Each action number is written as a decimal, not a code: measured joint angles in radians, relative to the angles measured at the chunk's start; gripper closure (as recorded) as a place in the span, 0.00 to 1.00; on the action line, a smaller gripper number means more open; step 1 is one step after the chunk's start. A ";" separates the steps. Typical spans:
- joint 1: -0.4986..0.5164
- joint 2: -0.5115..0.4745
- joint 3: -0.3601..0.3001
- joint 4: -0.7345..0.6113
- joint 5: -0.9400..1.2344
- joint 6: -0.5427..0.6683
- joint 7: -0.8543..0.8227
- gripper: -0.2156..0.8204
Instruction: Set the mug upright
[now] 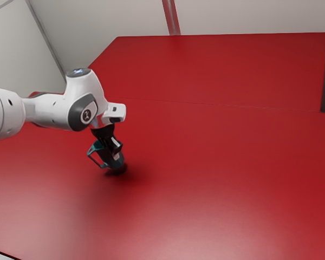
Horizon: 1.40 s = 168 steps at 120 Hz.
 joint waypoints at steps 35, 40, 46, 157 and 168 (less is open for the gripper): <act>0.000 0.020 0.002 -0.013 -0.004 0.031 -0.021 0.97; 0.001 0.021 0.002 -0.014 -0.005 0.033 -0.024 0.97; 0.001 0.022 0.003 -0.015 -0.005 0.036 -0.027 0.97; 0.001 0.000 0.004 -0.008 -0.020 0.027 -0.027 0.41; -0.001 -0.016 0.004 -0.007 -0.020 0.020 -0.029 0.39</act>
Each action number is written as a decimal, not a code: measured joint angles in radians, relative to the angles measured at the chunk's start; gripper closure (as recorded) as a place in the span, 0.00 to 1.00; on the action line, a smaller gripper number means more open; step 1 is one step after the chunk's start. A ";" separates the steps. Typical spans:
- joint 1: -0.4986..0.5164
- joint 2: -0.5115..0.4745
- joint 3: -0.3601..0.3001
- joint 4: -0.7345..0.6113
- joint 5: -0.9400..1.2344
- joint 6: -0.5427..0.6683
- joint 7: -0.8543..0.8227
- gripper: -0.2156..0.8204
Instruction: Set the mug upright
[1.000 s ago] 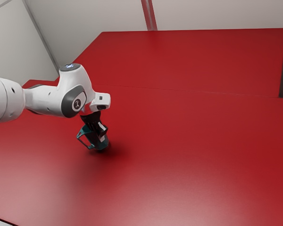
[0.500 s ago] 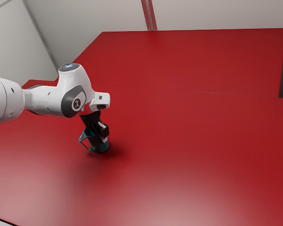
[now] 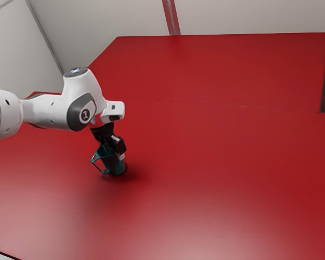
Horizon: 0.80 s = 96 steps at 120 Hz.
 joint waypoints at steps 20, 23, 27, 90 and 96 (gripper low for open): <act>-0.004 -0.054 0.000 0.003 0.006 -0.022 -0.009 0.37; -0.005 -0.063 0.000 0.004 0.008 -0.025 -0.010 0.37; -0.006 -0.072 0.000 0.005 0.010 -0.030 -0.013 0.37; 0.012 0.094 -0.001 0.549 -0.035 -0.426 -0.058 0.24; 0.013 0.101 0.001 0.568 -0.045 -0.461 -0.061 0.23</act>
